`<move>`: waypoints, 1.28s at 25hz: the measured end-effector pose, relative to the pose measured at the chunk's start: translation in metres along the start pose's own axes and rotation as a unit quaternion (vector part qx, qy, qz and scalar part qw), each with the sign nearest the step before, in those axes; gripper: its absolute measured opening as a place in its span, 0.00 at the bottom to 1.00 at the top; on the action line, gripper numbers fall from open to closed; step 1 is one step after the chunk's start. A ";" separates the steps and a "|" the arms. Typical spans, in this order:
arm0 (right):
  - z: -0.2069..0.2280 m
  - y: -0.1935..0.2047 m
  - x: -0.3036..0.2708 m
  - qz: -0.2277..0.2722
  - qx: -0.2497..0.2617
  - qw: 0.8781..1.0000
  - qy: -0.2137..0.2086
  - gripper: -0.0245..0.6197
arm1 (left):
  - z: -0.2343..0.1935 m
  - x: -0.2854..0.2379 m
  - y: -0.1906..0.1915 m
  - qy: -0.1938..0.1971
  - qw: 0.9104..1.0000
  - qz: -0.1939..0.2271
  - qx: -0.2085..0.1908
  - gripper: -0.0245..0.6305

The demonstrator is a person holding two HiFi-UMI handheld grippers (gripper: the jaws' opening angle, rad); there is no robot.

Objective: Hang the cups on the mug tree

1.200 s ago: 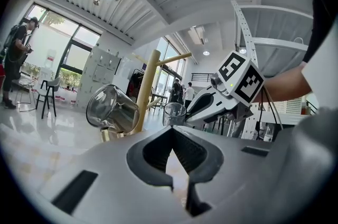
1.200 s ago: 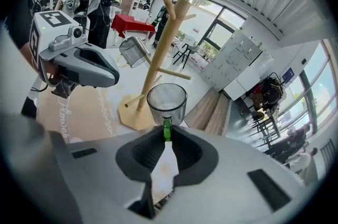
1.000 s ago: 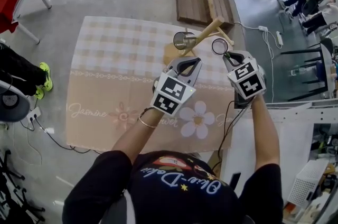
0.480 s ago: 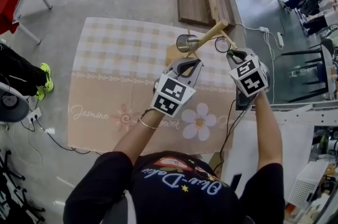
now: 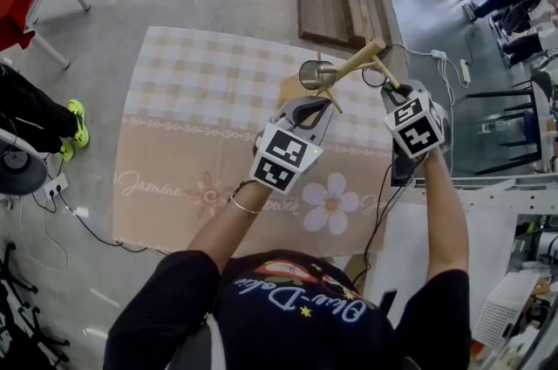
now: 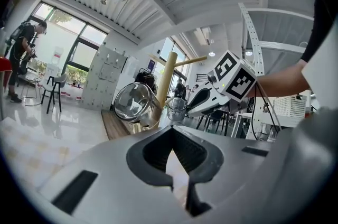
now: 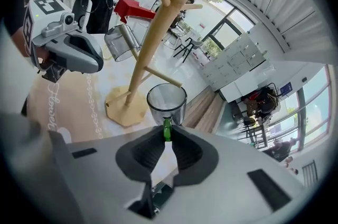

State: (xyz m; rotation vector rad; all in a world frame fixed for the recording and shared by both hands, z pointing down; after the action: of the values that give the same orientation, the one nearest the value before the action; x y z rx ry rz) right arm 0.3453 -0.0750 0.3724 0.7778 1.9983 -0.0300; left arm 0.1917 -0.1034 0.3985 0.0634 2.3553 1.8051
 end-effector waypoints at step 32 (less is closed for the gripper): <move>0.005 -0.020 0.012 -0.024 0.126 0.989 0.077 0.11 | -0.004 0.013 0.005 -0.005 1.000 -0.001 0.026 0.04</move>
State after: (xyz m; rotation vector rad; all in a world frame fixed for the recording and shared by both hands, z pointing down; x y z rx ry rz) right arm 0.3348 -0.0866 0.3548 0.9141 2.1882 -0.2624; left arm 0.1775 -0.1039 0.4028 0.0758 2.3940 1.7386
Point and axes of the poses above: the fingertips, and each gripper's own axes: x backward along the fingers, z to its right, y out of its underside, the point moved 3 cm from there along x, backward along the fingers, and after that the axes turned 1 degree about -x, right-handed, at the moved point
